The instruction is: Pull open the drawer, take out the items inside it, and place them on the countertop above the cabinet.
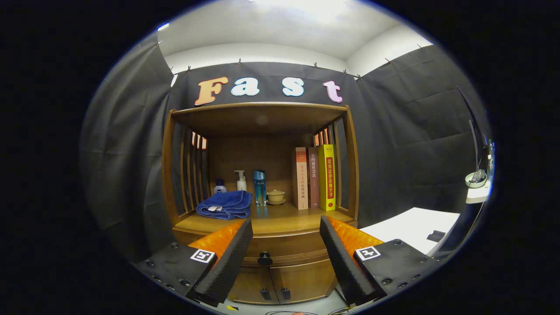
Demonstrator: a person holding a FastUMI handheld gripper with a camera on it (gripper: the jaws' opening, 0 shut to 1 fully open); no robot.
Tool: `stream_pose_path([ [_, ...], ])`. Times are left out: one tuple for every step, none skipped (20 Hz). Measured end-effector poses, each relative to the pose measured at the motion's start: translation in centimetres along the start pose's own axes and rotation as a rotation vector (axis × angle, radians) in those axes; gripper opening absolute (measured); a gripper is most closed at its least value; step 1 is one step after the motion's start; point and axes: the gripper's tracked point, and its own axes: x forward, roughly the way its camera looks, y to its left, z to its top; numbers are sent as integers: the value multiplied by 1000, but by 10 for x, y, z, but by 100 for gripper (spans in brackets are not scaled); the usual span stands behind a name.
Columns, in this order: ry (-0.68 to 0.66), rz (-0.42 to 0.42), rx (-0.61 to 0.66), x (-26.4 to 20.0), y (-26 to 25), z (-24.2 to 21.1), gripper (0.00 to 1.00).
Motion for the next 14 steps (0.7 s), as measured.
stream_pose_path([
  [1, -1, 0, 0, 0, -1, 100],
  [2, -2, 1, 0, 0, -1, 100],
  [2, -4, 2, 0, -1, -1, 100],
  [1, -5, 2, 0, -1, 0, 100],
  [1, -7, 2, 1, -2, 0, 100],
  [1, -8, 3, 0, -3, 0, 100],
  [2, -9, 4, 1, -3, -1, 100],
  [2, -9, 4, 1, -3, -1, 100],
  [2, -11, 4, 1, -3, -1, 100],
  [1, -12, 4, 1, -4, 0, 100],
  [1, -12, 4, 1, -4, 0, 100],
  [2, -12, 3, 1, -4, 0, 100],
  [4, -12, 3, 1, -4, -2, 100],
  [5, -12, 4, 2, -4, -1, 100],
])
